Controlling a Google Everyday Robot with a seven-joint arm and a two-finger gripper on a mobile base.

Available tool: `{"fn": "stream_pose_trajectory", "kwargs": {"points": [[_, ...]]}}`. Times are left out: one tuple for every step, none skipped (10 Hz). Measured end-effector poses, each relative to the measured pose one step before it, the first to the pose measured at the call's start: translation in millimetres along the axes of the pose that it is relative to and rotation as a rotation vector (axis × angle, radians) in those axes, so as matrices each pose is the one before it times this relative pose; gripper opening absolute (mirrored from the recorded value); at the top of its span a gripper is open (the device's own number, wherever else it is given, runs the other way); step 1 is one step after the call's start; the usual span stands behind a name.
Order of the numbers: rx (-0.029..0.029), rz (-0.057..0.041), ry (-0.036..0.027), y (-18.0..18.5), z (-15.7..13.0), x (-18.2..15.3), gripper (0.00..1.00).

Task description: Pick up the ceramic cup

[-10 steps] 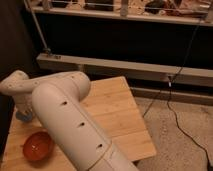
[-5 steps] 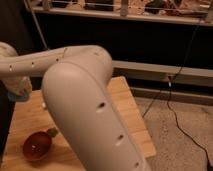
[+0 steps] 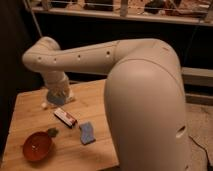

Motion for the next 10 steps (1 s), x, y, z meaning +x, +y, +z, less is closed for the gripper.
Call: {"fn": "stream_pose_trajectory", "kwargs": {"points": [[-0.03604,0.02051,0.01153,-6.57,11.46,-0.83,0.13],[-0.04129,0.00830,-0.00228,-5.12,11.14,-7.71,0.13],[-0.02443,-0.01091,-0.01326,-2.28,5.43,-10.05,0.13],[-0.00614,-0.01722,-0.01033,-2.72,2.72,-7.48,0.13],[0.00240,-0.02049,-0.00732,-1.33,0.96,-5.14,0.13],[0.00674,-0.01259,-0.00372,-0.63,0.79,-2.95,0.13],[0.00677,-0.01049,0.00048,-0.01,0.33,-1.90,0.13],[0.00468,-0.00361,-0.00251,-0.96,-0.14,-1.46,0.13],[0.00357,0.00006,-0.00424,-1.71,-1.11,-1.41,0.13],[-0.00107,0.00277,-0.00577,-1.40,-1.32,-1.06,0.13]]}}
